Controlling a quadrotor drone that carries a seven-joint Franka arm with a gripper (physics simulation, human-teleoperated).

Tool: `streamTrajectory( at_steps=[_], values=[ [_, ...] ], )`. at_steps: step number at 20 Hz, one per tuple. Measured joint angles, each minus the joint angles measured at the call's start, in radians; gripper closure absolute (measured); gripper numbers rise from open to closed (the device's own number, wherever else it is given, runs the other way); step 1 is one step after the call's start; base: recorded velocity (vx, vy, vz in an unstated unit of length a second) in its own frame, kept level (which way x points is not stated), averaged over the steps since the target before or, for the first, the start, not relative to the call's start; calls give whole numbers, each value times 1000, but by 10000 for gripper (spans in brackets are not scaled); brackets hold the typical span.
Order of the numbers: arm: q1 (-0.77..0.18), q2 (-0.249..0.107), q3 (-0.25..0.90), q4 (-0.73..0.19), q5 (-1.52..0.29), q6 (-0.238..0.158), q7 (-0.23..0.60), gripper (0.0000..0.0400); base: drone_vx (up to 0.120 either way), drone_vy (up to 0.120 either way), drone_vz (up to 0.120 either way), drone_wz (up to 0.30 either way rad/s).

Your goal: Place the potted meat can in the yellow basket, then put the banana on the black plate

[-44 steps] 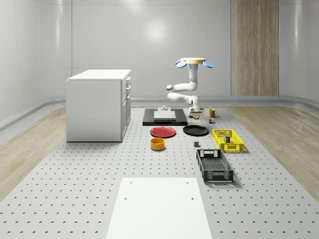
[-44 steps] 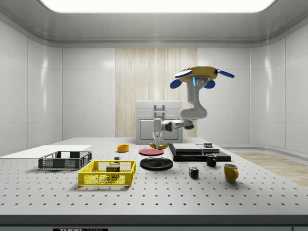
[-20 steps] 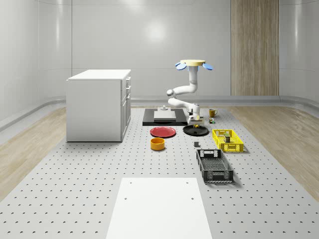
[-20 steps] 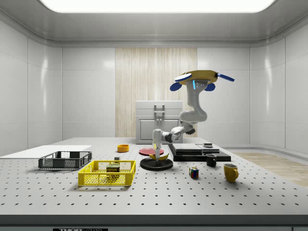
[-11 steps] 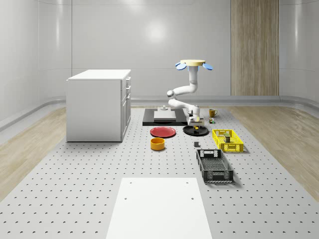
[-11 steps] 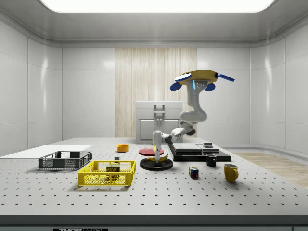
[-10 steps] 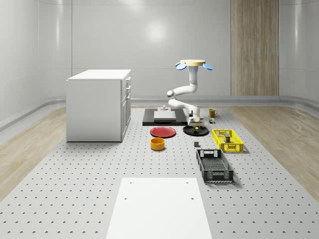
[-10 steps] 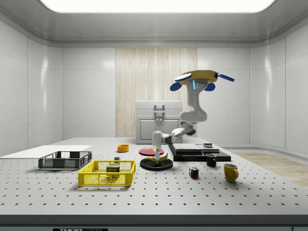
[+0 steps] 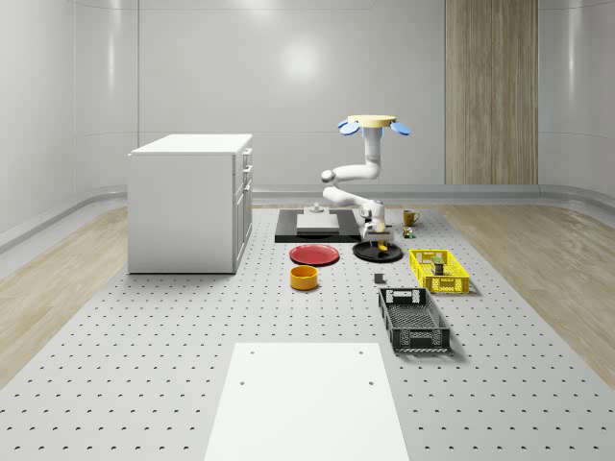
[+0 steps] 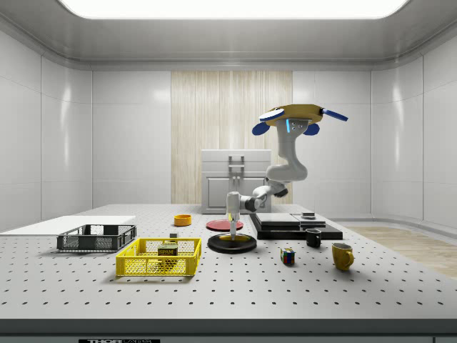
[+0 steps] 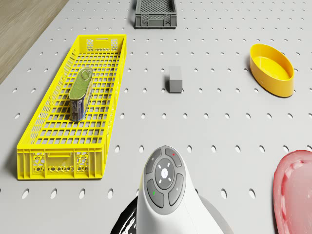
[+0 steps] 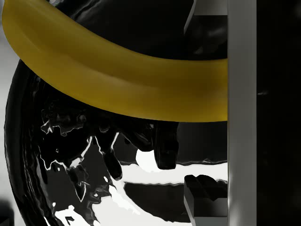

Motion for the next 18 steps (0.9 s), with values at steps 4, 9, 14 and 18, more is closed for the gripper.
streamTrajectory(
  at_steps=[4, 9, 14, 18],
  values=[
    [13, -10, 44, -34, 35, -34, -4, 7, 0, 0, 0, 0],
    [27, -19, 99, -70, 83, -70, -4, 2, 0, 0, 0, 0],
    [32, -24, 128, -86, 108, -86, -4, 1, 0, 0, 0, 0],
    [33, -26, 137, -90, 116, -90, -3, 0, 0, 0, 0, 0]
  ],
)
